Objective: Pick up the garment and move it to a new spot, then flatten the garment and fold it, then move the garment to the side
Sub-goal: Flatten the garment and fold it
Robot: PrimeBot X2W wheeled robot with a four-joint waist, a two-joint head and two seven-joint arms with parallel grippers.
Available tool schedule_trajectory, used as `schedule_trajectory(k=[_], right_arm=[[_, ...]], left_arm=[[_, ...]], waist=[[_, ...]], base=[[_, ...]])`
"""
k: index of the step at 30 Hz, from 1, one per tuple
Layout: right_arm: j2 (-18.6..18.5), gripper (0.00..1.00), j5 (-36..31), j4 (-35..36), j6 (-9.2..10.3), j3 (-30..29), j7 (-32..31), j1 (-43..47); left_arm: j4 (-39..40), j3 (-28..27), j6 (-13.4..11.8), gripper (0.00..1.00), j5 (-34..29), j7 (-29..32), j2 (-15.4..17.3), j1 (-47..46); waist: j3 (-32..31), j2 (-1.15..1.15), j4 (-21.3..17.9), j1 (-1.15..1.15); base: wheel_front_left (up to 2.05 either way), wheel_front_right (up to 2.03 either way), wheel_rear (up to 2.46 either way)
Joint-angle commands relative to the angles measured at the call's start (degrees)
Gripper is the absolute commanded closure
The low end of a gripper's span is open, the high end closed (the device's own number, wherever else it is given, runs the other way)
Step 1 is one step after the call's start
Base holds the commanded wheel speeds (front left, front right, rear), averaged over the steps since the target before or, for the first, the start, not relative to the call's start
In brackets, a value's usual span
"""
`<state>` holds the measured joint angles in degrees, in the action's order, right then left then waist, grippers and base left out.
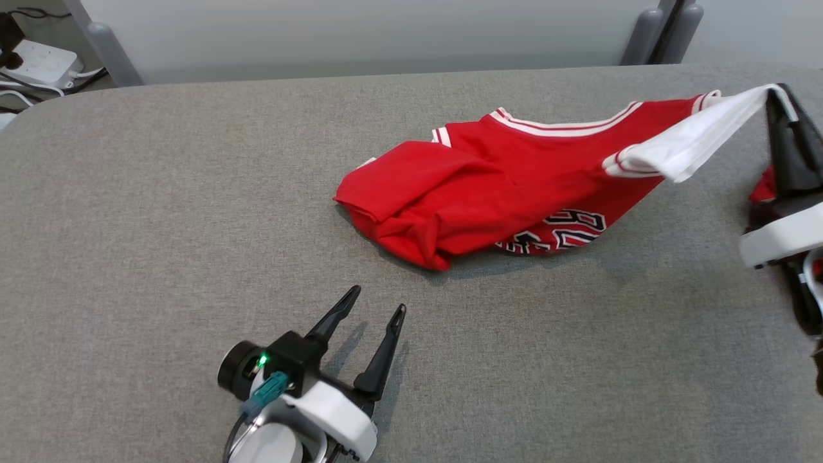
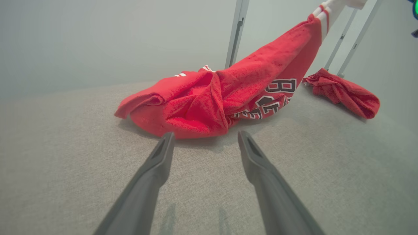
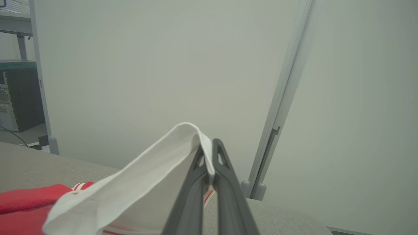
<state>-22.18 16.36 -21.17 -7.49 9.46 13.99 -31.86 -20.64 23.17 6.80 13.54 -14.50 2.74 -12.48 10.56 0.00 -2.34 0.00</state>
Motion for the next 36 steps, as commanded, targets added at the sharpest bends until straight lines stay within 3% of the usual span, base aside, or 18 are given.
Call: schedule_trajectory(k=[1, 11, 16, 22, 36], right_arm=[[-0.2, 1.0, -0.6, 1.7, 0.0, 0.8, -0.4, 1.2], [2.3, 1.0, -0.5, 2.7, 0.0, 4.5, -1.3, 0.3], [2.2, 1.0, -1.2, 1.4, 0.0, 1.5, -0.8, -0.1], [2.8, 1.0, -3.7, 0.9, 0.0, -4.1, 0.2, -1.2], [5.4, 1.0, -5.1, 0.0, 0.0, -3.4, 0.5, -4.0]], left_arm=[[0.9, -1.5, 0.2, 0.0, -0.9, -0.5, 0.1, -3.0], [-14.7, 4.8, 0.7, 0.0, -6.3, -0.5, 4.6, -18.3], [-20.2, 8.0, 0.7, 0.0, -5.2, -0.5, 4.7, -21.7], [-20.5, 8.5, 0.7, 0.0, -4.3, -0.5, 3.3, -21.0], [-17.9, 10.8, -2.9, 0.0, -0.5, -0.5, 0.2, -18.0]], waist=[[0.1, 0.0, -0.1, 0.0], [2.6, 0.0, -2.2, 0.0], [3.3, 0.0, -3.2, 0.0], [3.6, 0.0, -3.6, 0.0], [4.1, 0.0, -4.7, 0.0]], base=[[0.0, 0.0, 0.0], [0.0, 0.0, 0.0], [0.0, 0.0, 0.0], [0.0, 0.0, 0.0], [0.0, 0.0, 0.0]])
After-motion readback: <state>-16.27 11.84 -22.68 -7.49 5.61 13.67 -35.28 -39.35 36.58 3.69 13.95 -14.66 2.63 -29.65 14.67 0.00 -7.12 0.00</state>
